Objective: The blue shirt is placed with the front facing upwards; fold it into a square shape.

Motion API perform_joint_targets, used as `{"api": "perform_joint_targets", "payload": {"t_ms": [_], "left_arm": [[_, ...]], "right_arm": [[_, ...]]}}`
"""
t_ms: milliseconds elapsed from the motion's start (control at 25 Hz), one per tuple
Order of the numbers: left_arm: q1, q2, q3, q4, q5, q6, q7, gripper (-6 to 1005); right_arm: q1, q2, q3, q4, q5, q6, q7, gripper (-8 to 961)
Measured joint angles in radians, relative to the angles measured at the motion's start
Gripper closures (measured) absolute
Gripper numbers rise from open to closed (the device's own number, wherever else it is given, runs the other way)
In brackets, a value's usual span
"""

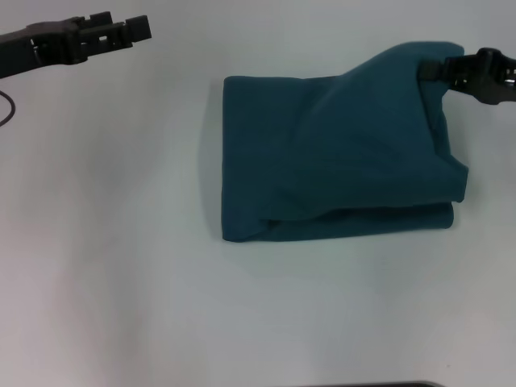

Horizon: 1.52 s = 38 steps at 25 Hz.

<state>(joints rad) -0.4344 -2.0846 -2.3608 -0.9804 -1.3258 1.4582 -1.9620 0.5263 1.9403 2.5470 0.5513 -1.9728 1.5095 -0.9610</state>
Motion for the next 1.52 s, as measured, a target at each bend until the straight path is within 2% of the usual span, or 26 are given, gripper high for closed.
{"api": "perform_joint_targets", "payload": {"t_ms": [360,600,720,880,1120,1320,1520], "left_arm": [[-0.001,0.004,0.000,0.011,0.006,-0.013,0.000,36],[-0.008,0.015,0.000,0.038,0.007,-0.014,0.001,36],[-0.009,0.017,0.001,0.039,0.008,-0.015,0.004,35],[-0.009,0.019,0.005,0.041,0.009,-0.015,0.006,35],[-0.009,0.020,0.006,0.037,0.010,-0.006,0.013,36],[-0.004,0.020,0.008,0.039,0.020,-0.005,0.050,36],[0.004,0.016,0.002,0.045,0.046,-0.011,0.075,36]], "right_arm": [[-0.008,0.001,0.007,0.002,-0.011,-0.143,-0.015,757],[-0.013,0.001,0.001,0.002,-0.020,-0.205,-0.013,580],[-0.025,-0.009,0.001,0.007,-0.024,-0.198,-0.007,485],[-0.051,-0.023,0.002,0.026,-0.024,-0.159,0.000,339],[-0.064,-0.026,0.023,0.074,-0.004,-0.038,0.001,101],[-0.016,-0.021,0.012,0.067,-0.010,-0.009,0.008,115],[0.030,-0.015,-0.015,0.063,-0.013,-0.011,0.036,251]]}}
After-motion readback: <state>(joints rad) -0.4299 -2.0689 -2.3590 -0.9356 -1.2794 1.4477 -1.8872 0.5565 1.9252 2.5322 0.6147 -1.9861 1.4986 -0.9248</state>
